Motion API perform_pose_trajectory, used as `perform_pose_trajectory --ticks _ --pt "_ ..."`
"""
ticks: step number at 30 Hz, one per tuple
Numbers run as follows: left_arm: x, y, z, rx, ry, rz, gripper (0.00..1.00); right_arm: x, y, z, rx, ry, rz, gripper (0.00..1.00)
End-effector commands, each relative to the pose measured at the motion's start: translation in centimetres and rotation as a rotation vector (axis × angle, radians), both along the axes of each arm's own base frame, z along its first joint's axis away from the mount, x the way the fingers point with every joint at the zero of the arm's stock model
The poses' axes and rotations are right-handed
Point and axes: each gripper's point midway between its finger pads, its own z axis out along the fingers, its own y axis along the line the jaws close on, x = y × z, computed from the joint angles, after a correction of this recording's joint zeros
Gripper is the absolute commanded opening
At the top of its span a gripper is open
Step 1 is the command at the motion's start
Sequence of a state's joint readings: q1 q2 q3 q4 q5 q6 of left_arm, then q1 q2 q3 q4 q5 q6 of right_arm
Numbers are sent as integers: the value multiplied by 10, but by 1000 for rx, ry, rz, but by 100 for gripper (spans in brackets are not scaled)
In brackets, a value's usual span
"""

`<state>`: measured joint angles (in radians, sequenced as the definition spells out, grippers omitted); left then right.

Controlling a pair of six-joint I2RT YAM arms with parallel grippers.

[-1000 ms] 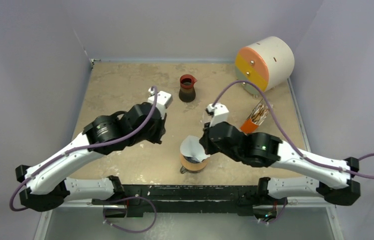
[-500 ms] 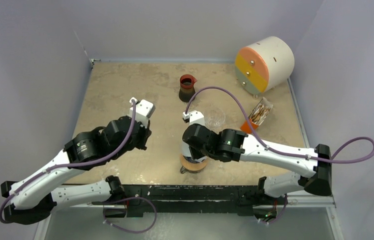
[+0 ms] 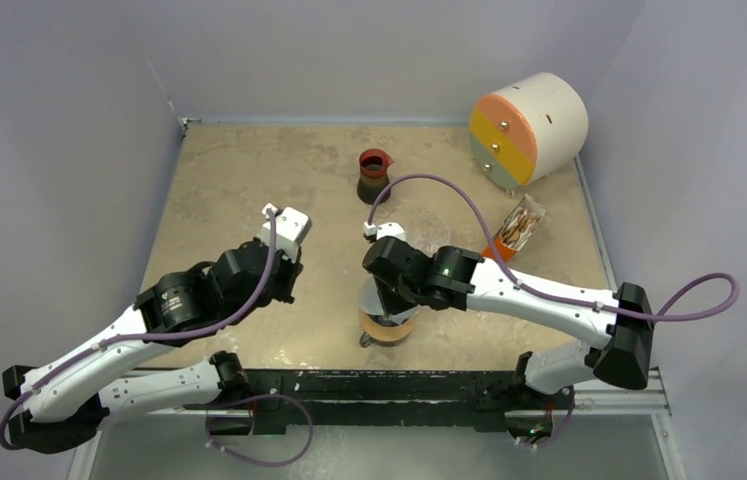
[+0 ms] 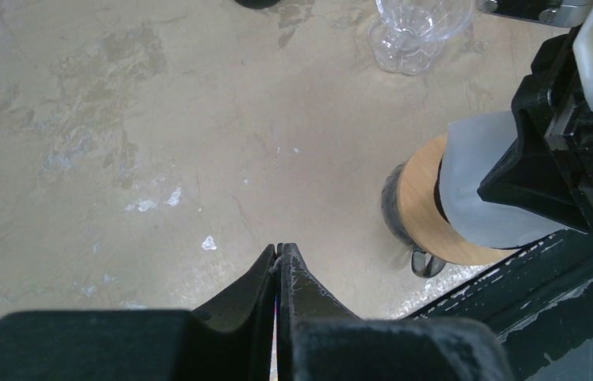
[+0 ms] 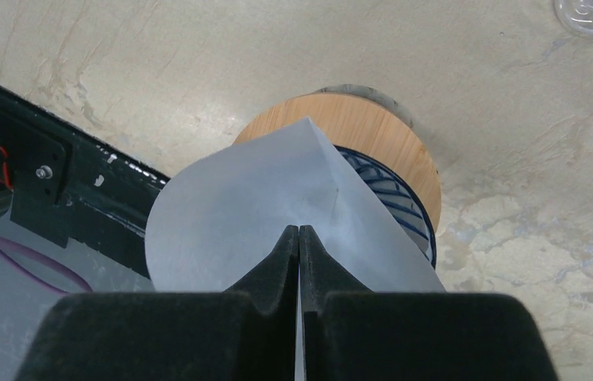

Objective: Place the coffee filter in the dripper
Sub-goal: Place the coffee filter in the coffee dripper.

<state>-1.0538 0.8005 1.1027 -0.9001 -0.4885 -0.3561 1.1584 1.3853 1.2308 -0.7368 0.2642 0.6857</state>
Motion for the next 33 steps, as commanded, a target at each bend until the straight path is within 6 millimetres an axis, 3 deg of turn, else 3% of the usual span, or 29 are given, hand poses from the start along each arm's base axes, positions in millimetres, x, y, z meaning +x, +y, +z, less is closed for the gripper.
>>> perform_pose_trajectory --ticks 1,7,26,33 --pt "6 0 2 -6 -37 14 0 -1 4 -2 3 43 33 0" --pt "5 2 -7 20 -21 19 0 9 4 -1 -14 29 18 0" --pt "4 4 -13 44 -6 19 0 1 1 -49 -98 114 10 0" --pt "4 4 -14 47 -4 18 0 4 2 -48 -85 97 -10 23"
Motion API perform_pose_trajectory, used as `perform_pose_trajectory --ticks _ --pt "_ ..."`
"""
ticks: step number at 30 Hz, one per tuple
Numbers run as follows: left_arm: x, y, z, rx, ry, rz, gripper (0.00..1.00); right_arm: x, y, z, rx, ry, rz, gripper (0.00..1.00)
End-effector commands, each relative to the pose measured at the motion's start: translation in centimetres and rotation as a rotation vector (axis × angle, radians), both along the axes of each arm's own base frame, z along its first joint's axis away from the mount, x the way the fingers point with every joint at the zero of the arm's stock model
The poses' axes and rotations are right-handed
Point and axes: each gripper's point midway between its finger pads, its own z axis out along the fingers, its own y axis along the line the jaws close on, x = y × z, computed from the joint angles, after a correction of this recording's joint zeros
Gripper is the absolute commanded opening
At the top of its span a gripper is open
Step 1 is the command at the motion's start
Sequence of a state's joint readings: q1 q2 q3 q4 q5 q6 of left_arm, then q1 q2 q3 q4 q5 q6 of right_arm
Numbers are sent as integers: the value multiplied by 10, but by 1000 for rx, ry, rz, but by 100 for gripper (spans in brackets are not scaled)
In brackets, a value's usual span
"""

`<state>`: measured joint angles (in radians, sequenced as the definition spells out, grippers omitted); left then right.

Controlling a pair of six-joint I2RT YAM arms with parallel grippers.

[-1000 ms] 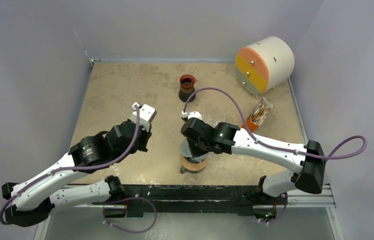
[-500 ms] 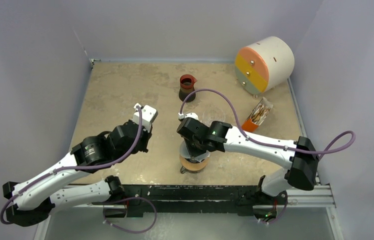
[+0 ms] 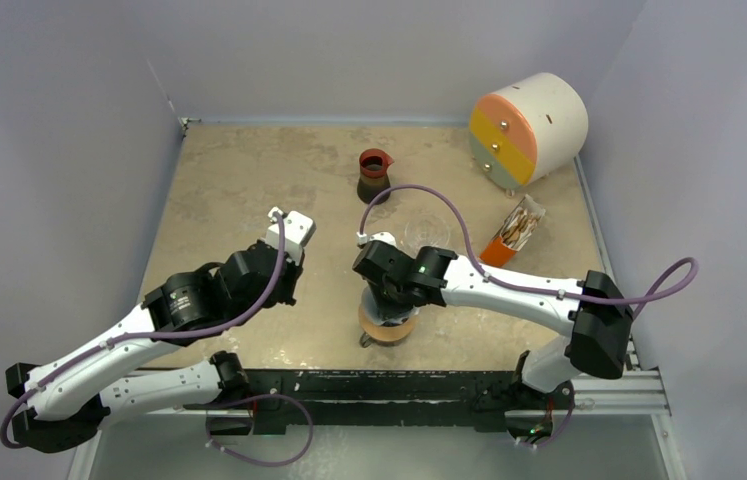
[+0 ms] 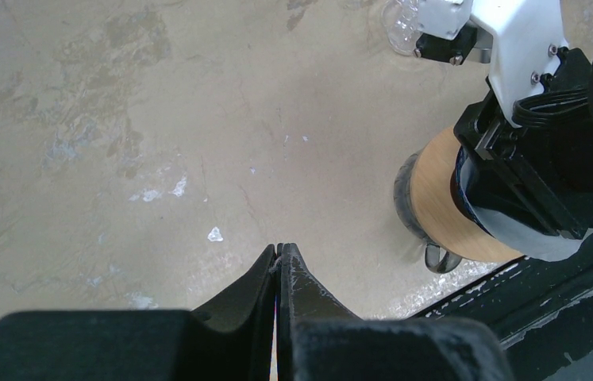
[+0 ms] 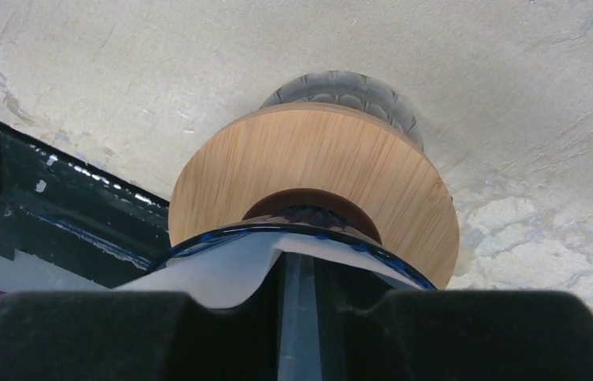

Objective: Place the coffee filter in the dripper
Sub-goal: Place the coffee filter in the coffee dripper.

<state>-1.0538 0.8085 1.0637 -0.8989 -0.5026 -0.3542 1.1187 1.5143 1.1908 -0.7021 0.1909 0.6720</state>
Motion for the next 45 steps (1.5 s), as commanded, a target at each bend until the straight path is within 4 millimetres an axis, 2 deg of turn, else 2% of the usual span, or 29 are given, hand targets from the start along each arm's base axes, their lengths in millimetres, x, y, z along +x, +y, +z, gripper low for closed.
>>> perform_pose_trajectory --ticks 1,12,21,23,26,28,41,45 --pt "3 2 1 4 -18 7 0 3 0 2 14 -15 -17 26" --pt "3 2 1 6 -17 6 0 5 0 3 17 -29 -26 50" --pt "3 2 1 8 -18 5 0 6 1 4 21 -28 -23 53" --pt "3 2 1 9 -19 6 0 6 3 6 26 -28 -18 48" --pt "3 2 1 11 -18 7 0 6 6 8 36 -30 -8 31" --pt "3 2 1 11 -19 6 0 6 7 11 41 -30 -6 24" --pt "3 2 1 12 -18 4 0 6 11 32 72 -55 1 1" --pt "3 2 0 12 -16 4 0 6 12 43 88 -67 0 0"
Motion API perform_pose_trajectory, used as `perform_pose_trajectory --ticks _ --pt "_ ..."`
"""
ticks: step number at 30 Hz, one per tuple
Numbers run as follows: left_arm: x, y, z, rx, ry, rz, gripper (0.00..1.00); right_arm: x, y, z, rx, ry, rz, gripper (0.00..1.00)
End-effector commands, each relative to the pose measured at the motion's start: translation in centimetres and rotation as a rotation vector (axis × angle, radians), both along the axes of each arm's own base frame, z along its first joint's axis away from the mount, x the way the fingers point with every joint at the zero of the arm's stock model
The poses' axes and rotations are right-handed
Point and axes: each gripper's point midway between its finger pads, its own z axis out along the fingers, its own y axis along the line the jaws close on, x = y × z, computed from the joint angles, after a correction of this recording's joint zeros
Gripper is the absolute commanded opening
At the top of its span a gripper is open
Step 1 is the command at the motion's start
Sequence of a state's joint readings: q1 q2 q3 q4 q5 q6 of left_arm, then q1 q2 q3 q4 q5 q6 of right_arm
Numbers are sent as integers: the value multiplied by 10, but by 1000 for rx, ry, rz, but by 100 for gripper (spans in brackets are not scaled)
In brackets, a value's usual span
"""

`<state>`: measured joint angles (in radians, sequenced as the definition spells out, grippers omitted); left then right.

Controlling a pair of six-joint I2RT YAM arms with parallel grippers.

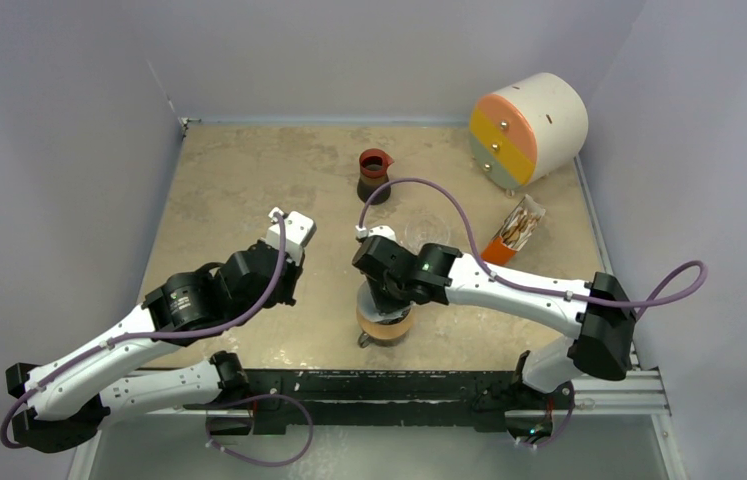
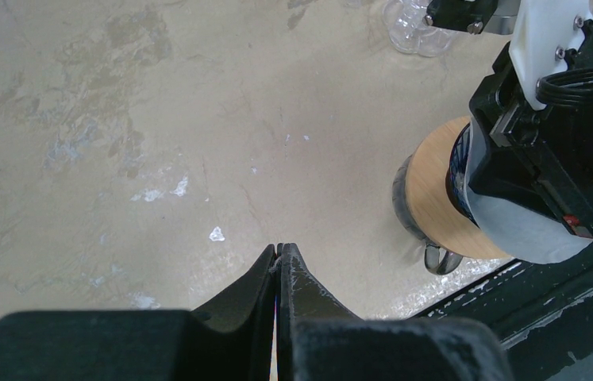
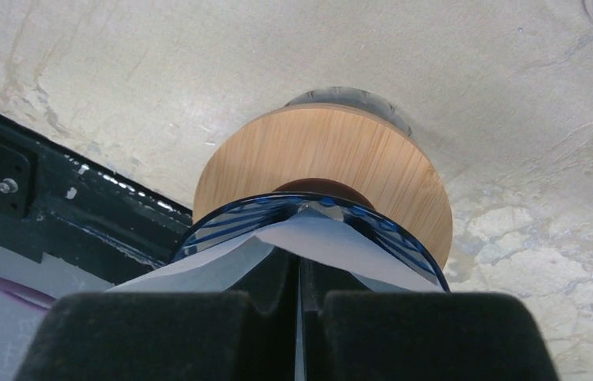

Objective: Place the coffee filter in the dripper
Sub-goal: Place the coffee filter in the coffee dripper.

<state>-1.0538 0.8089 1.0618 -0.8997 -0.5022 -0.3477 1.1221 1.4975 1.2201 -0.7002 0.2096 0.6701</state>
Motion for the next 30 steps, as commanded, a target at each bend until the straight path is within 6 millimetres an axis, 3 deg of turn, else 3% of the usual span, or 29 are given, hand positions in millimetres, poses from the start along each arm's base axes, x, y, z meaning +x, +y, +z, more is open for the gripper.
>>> perform_pose_trajectory --ticks 1,7,18,30 --pt "3 2 1 5 -14 7 0 1 6 31 58 -34 3 0" --pt "3 1 1 7 -14 6 0 2 3 46 71 -55 -1 0" --pt "3 0 -1 15 -10 4 0 -2 -3 46 64 -51 -8 0" --pt "4 -1 -2 12 -7 7 0 -4 -21 94 207 -140 -51 0"
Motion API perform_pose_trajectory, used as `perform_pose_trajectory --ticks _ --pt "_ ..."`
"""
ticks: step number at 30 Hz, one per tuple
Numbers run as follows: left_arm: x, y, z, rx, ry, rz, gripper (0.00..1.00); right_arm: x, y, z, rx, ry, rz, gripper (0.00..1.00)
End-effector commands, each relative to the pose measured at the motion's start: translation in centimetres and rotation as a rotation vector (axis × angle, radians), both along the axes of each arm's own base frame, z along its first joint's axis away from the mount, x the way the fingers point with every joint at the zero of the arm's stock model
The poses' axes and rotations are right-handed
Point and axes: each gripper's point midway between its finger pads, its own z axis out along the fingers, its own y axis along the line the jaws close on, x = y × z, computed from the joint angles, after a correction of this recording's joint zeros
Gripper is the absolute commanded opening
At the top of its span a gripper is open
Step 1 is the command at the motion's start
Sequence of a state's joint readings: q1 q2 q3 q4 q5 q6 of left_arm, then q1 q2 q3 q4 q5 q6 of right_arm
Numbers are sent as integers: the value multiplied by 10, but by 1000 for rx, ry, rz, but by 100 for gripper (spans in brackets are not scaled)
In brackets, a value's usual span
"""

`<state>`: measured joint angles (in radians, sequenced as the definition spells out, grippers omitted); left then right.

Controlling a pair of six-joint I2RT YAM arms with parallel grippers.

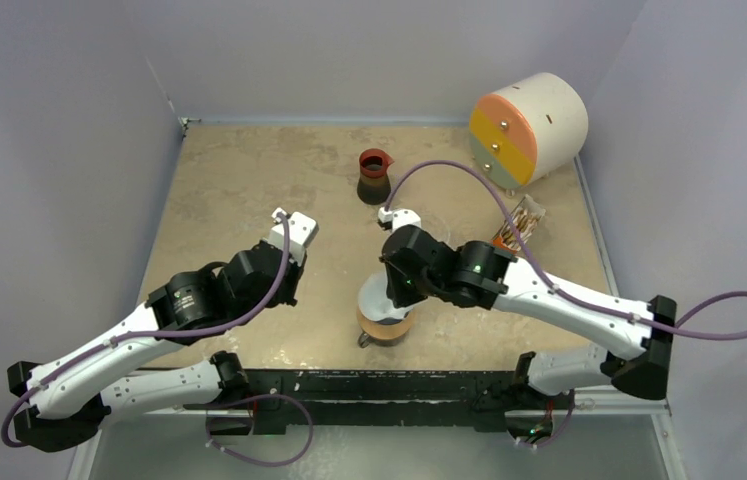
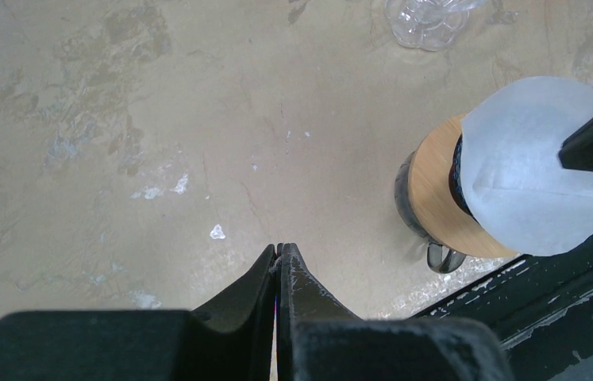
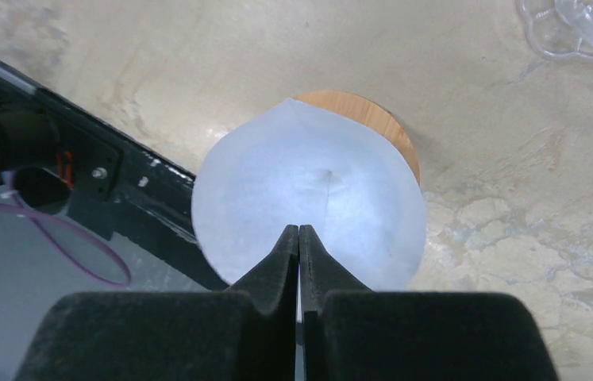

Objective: Place the coffee filter in the dripper
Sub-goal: Place the coffee filter in the coffee dripper, then move the coffee server to the center of the board.

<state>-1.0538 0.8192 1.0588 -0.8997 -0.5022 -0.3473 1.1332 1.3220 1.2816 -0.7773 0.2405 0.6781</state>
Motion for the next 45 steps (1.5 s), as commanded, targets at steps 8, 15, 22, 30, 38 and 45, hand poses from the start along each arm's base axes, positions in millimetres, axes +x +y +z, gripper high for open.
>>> perform_pose_trajectory --ticks 8,15,22,30,38,45 --pt "3 -3 1 -8 -5 -7 0 -18 -36 41 188 -41 -62 0" --pt "3 -4 -1 -5 -1 -9 0 -36 -64 27 195 2 -93 0" --pt "5 -3 -2 -3 1 0 0 -54 -80 -5 209 83 -122 0" --pt "7 -2 -3 4 6 9 0 -69 -85 -54 307 167 -171 0" --pt "9 -5 -7 12 17 4 0 -75 -63 -96 474 318 -277 0" --pt "9 -6 -8 17 21 1 0 -66 -42 -114 589 429 -331 0"
